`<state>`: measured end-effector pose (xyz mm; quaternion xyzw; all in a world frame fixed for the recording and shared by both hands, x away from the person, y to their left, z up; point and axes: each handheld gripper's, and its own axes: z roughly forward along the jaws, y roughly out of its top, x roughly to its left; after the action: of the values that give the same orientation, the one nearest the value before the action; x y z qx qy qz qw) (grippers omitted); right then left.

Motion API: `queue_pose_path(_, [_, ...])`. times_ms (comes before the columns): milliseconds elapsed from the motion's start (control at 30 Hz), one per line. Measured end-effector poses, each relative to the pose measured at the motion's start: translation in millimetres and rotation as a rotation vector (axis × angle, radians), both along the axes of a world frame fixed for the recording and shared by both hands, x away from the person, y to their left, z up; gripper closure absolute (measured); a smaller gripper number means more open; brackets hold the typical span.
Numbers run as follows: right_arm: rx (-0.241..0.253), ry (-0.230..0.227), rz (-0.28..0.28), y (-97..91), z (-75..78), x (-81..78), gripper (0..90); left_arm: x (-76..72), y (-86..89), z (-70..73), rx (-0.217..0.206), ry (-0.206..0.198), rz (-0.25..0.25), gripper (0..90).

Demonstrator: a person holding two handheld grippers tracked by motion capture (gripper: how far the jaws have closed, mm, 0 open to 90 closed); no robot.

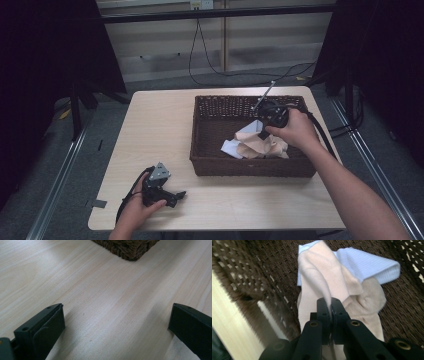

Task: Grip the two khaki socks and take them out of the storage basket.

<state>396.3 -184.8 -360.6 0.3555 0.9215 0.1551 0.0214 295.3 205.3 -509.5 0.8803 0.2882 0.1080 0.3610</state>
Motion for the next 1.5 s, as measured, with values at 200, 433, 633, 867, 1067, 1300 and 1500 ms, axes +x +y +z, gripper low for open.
queue_pose_path(200, [-0.001,-0.025,0.031,-7.8,26.1,-8.6,87.3,0.0,0.0,-0.1,0.0,-0.001,0.0,0.0])
queue_pose_path(433, [-0.01,-0.017,0.058,-8.0,44.0,-18.2,87.3,0.0,0.0,0.1,0.001,0.0,0.0,0.0])
queue_pose_path(633, [0.007,-0.024,0.058,-14.4,60.8,-22.7,87.3,0.1,-0.1,0.0,-0.001,0.0,-0.001,0.0])
queue_pose_path(867, [0.034,-0.042,0.062,-25.7,84.7,-26.4,87.3,0.1,0.1,0.4,0.004,0.002,-0.003,0.0])
queue_pose_path(1067, [0.037,-0.041,0.069,-30.8,97.4,-30.9,87.3,0.1,0.1,0.4,0.004,0.002,-0.003,0.0])
queue_pose_path(1300, [0.066,-0.04,0.085,-34.6,108.7,-38.5,87.3,0.0,0.1,0.4,0.004,0.002,-0.003,0.0])
queue_pose_path(1500, [0.061,-0.036,0.089,-37.6,119.3,-43.9,87.3,0.0,0.1,0.4,0.005,0.002,-0.003,0.0])
